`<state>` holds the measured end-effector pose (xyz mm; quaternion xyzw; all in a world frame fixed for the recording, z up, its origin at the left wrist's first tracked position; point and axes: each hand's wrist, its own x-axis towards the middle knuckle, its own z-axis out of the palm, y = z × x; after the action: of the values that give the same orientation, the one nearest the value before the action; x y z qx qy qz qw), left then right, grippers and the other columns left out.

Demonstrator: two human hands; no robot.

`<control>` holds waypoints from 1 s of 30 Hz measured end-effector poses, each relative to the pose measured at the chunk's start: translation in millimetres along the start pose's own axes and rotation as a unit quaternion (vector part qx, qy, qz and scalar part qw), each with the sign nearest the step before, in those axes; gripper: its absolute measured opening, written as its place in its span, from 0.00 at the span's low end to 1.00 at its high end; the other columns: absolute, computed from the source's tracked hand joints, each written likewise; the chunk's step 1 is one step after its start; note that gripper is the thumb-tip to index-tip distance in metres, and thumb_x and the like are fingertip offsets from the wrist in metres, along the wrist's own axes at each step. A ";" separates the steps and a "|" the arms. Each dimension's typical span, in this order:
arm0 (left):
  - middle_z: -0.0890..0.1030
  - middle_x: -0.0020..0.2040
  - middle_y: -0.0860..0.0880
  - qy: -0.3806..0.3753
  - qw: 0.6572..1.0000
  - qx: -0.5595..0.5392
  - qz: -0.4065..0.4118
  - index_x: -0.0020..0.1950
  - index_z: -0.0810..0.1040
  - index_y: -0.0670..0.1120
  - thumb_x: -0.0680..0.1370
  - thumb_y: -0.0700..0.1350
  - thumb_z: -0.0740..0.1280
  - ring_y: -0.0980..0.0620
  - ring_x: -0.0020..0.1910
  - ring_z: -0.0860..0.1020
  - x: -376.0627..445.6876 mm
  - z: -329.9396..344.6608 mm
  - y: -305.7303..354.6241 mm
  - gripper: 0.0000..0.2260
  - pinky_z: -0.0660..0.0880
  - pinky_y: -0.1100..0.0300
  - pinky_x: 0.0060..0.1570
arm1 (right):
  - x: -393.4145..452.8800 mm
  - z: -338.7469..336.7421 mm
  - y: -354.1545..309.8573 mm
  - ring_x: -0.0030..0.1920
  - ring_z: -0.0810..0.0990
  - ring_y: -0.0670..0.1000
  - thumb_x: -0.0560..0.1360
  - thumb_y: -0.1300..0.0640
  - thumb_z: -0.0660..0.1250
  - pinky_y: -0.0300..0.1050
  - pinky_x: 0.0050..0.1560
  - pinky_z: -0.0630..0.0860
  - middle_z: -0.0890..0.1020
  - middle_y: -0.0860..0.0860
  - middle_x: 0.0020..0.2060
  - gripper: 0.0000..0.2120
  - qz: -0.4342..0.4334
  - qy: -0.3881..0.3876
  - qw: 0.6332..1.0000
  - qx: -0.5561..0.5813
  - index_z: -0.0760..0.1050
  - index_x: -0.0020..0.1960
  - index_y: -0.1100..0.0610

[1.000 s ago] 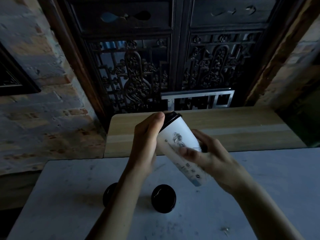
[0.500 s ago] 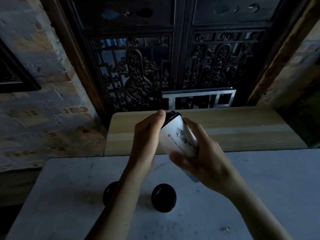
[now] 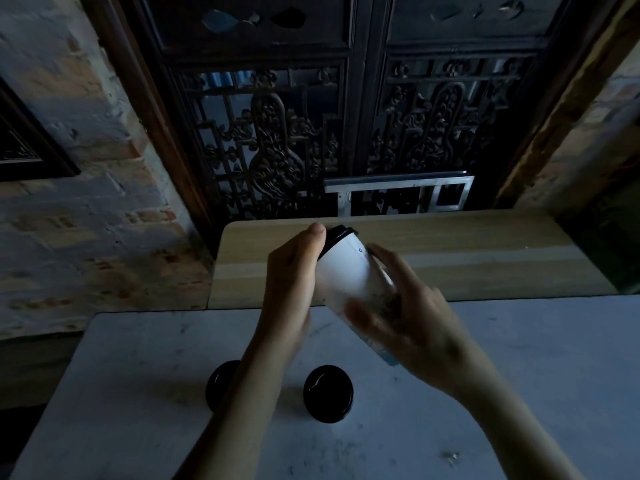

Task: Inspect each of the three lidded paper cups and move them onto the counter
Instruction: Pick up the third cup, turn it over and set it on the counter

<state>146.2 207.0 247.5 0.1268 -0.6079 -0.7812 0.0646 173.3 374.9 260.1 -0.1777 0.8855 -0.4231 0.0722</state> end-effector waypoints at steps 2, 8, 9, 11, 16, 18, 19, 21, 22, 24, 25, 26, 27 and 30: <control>0.83 0.46 0.38 0.001 1.000 0.010 0.000 0.50 0.80 0.34 0.68 0.66 0.68 0.45 0.44 0.77 -1.0 0.3 -2.4 0.34 0.69 0.48 0.46 | -2.0 5.1 -4.5 0.48 0.81 0.48 0.71 0.31 0.67 0.49 0.49 0.82 0.73 0.41 0.57 0.45 0.014 0.001 0.994 -0.106 0.49 0.80 0.39; 0.88 0.57 0.43 -0.063 0.998 -0.002 -0.004 0.58 0.87 0.45 0.80 0.58 0.64 0.44 0.58 0.86 -0.7 -12.4 -5.1 0.20 0.81 0.49 0.55 | -1.4 -3.7 2.1 0.52 0.88 0.49 0.75 0.47 0.76 0.45 0.46 0.85 0.87 0.47 0.55 0.30 -0.011 -0.030 0.977 0.212 0.71 0.74 0.48; 0.88 0.59 0.43 -0.075 0.997 -0.007 0.000 0.61 0.86 0.44 0.80 0.57 0.62 0.44 0.59 0.86 -0.3 -13.7 -5.5 0.22 0.82 0.50 0.55 | -0.5 -7.6 -0.1 0.53 0.88 0.50 0.74 0.47 0.76 0.44 0.47 0.84 0.88 0.48 0.55 0.28 0.007 -0.050 0.962 0.270 0.74 0.72 0.49; 0.88 0.59 0.43 -0.088 0.996 -0.011 -0.002 0.61 0.86 0.44 0.80 0.58 0.60 0.45 0.58 0.86 -1.3 -13.2 -3.5 0.23 0.83 0.51 0.52 | 0.3 -11.1 -1.4 0.51 0.89 0.53 0.69 0.41 0.75 0.47 0.47 0.85 0.88 0.51 0.53 0.29 0.048 -0.072 0.947 0.310 0.77 0.69 0.47; 0.89 0.50 0.44 -0.033 0.999 0.009 -0.002 0.50 0.88 0.44 0.76 0.59 0.65 0.38 0.49 0.86 2.1 -8.0 -3.3 0.21 0.78 0.49 0.48 | 2.5 -4.9 0.9 0.49 0.88 0.53 0.71 0.36 0.70 0.53 0.46 0.87 0.88 0.51 0.50 0.30 0.026 -0.037 0.977 0.209 0.75 0.70 0.47; 0.82 0.44 0.43 -0.005 1.000 0.028 0.008 0.44 0.83 0.40 0.72 0.65 0.68 0.43 0.42 0.79 5.0 -6.4 -6.0 0.26 0.71 0.49 0.45 | 2.6 -0.1 0.3 0.46 0.88 0.49 0.71 0.34 0.68 0.52 0.44 0.87 0.87 0.46 0.48 0.33 -0.005 -0.012 0.994 0.110 0.70 0.72 0.45; 0.79 0.44 0.44 -0.004 0.999 0.038 0.017 0.44 0.81 0.45 0.71 0.67 0.67 0.45 0.43 0.75 5.1 -5.5 -6.6 0.24 0.69 0.49 0.45 | 2.7 2.2 0.3 0.44 0.87 0.47 0.70 0.31 0.66 0.50 0.43 0.86 0.85 0.42 0.48 0.34 -0.010 0.004 0.999 0.042 0.66 0.73 0.41; 0.76 0.44 0.46 -0.001 0.998 0.051 0.032 0.44 0.80 0.44 0.69 0.68 0.66 0.46 0.42 0.72 4.0 -2.7 -6.7 0.26 0.67 0.48 0.44 | 2.8 7.0 -2.3 0.43 0.82 0.44 0.67 0.29 0.63 0.48 0.42 0.83 0.79 0.39 0.48 0.37 0.000 0.028 0.997 -0.073 0.60 0.74 0.37; 0.75 0.43 0.46 0.001 0.998 0.055 0.036 0.42 0.79 0.41 0.69 0.68 0.65 0.46 0.41 0.72 3.9 -2.2 -7.0 0.29 0.67 0.48 0.43 | 3.0 8.9 -4.1 0.43 0.80 0.42 0.67 0.30 0.64 0.46 0.41 0.81 0.78 0.40 0.49 0.38 0.002 0.036 0.995 -0.095 0.59 0.74 0.37; 0.76 0.44 0.46 -0.004 0.998 0.052 0.041 0.42 0.78 0.41 0.68 0.69 0.67 0.46 0.42 0.74 1.5 -0.9 -3.0 0.30 0.69 0.48 0.44 | 2.4 8.5 -4.4 0.42 0.81 0.42 0.69 0.34 0.69 0.42 0.39 0.79 0.79 0.40 0.49 0.37 0.003 0.048 0.996 -0.074 0.63 0.75 0.40; 0.79 0.45 0.46 -0.014 0.998 0.043 0.039 0.44 0.79 0.43 0.69 0.70 0.68 0.45 0.44 0.77 1.7 -1.5 -2.9 0.28 0.72 0.48 0.46 | 2.3 6.5 -3.3 0.41 0.83 0.43 0.71 0.37 0.72 0.42 0.38 0.80 0.82 0.41 0.47 0.33 0.006 0.045 0.999 -0.019 0.67 0.73 0.42; 0.84 0.48 0.44 -0.021 0.999 0.029 0.031 0.46 0.81 0.43 0.71 0.69 0.68 0.44 0.47 0.82 1.3 -2.3 -1.6 0.28 0.76 0.47 0.49 | 2.5 3.2 -2.7 0.41 0.85 0.43 0.73 0.39 0.75 0.41 0.38 0.81 0.85 0.43 0.46 0.29 0.012 0.032 0.998 0.056 0.72 0.70 0.45; 0.87 0.51 0.44 -0.030 0.999 0.007 0.022 0.48 0.84 0.42 0.75 0.65 0.66 0.43 0.51 0.85 0.7 -3.5 -0.1 0.25 0.79 0.48 0.51 | 3.1 -1.0 -2.7 0.42 0.86 0.44 0.73 0.41 0.76 0.40 0.38 0.81 0.87 0.45 0.45 0.25 0.020 0.014 0.991 0.130 0.77 0.66 0.48; 0.89 0.53 0.43 -0.056 0.998 -0.011 0.023 0.55 0.88 0.43 0.78 0.58 0.62 0.44 0.53 0.87 -2.6 -5.6 2.4 0.23 0.83 0.53 0.48 | 3.5 -11.3 0.3 0.45 0.87 0.56 0.70 0.39 0.74 0.50 0.36 0.80 0.88 0.54 0.47 0.23 0.052 -0.037 0.966 0.249 0.83 0.59 0.52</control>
<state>150.1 201.8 248.8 0.0676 -0.6050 -0.7918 0.0496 166.8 381.9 267.1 -0.1235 0.7568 -0.6192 0.1692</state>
